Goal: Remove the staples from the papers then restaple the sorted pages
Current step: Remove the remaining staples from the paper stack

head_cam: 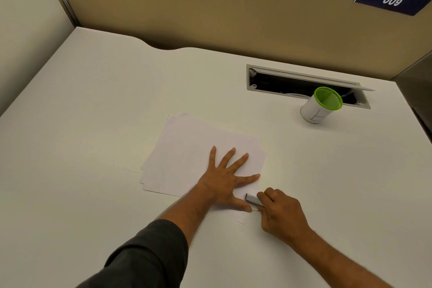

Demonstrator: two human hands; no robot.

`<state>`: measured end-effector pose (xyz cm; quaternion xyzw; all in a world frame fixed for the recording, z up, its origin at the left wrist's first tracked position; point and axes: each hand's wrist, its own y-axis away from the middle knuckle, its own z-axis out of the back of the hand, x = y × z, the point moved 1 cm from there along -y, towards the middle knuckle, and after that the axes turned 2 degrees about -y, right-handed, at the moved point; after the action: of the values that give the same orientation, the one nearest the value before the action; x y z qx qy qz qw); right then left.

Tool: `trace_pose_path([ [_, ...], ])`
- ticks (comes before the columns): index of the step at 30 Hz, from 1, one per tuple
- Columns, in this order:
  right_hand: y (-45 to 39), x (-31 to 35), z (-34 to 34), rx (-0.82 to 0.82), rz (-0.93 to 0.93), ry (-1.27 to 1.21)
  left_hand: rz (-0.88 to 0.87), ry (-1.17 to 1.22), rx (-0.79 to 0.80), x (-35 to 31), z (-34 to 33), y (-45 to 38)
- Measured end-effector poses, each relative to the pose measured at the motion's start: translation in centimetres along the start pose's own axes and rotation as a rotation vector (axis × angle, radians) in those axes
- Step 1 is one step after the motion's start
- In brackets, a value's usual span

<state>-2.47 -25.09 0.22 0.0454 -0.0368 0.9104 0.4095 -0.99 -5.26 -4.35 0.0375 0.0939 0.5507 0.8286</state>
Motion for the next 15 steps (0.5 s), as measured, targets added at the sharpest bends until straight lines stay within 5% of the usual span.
trace_pose_path([
  [15,-3.0,-1.2,1.1,0.329,-0.438,-0.38,0.006,0.004,0.031,-0.1,0.3,0.0],
])
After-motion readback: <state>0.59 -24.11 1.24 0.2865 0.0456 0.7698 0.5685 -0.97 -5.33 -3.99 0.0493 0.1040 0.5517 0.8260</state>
